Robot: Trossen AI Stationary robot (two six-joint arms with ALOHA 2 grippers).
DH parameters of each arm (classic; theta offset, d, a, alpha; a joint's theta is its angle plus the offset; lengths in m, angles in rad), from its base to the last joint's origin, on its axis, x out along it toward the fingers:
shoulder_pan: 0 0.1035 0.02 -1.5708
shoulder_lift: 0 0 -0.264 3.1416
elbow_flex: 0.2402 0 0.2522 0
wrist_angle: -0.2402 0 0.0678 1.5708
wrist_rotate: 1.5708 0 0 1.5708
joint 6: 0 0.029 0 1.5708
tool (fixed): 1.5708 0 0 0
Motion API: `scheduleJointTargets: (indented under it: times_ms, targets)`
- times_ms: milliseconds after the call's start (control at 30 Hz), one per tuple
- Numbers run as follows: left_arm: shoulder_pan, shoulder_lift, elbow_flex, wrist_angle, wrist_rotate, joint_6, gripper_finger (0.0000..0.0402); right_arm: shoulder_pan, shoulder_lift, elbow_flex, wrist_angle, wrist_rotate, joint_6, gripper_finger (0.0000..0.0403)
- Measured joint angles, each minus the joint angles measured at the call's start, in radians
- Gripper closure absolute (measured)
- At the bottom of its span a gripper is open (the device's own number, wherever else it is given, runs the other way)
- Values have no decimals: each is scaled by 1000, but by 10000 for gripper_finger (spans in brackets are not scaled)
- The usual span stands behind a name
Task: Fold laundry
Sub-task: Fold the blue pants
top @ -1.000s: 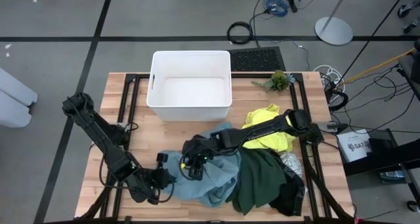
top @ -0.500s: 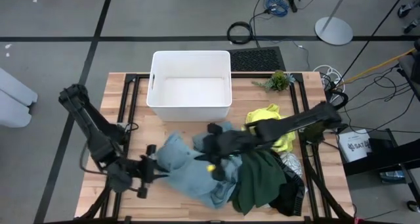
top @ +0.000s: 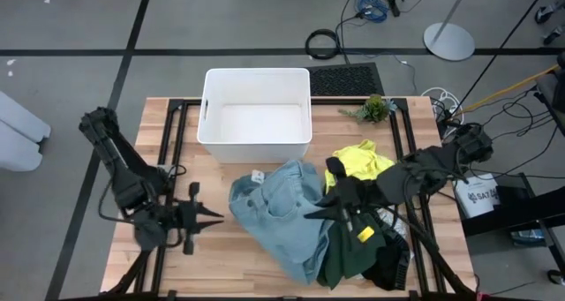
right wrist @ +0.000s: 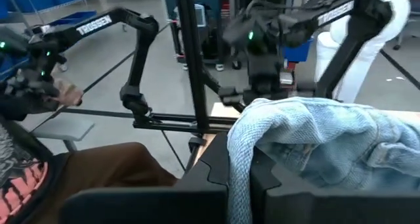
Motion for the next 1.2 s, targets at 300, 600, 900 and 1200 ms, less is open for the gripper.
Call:
scheduleJointTargets:
  times_ms: [300, 600, 900, 1200]
  targets:
    - [26, 1, -106, 12, 17, -168, 343, 23, -22, 0, -11, -4, -37, 403]
    - [-1, 2, -408, 443, -80, -439, 343, 22, -45, 0, 27, 0, -65, 403]
    - [98, 3, -713, 1340, 9, -315, 317, 23, -50, 0, 24, -8, -64, 403]
    - [213, 3, -721, 1268, 76, -40, 226, 26, -56, 0, 26, -13, -81, 403]
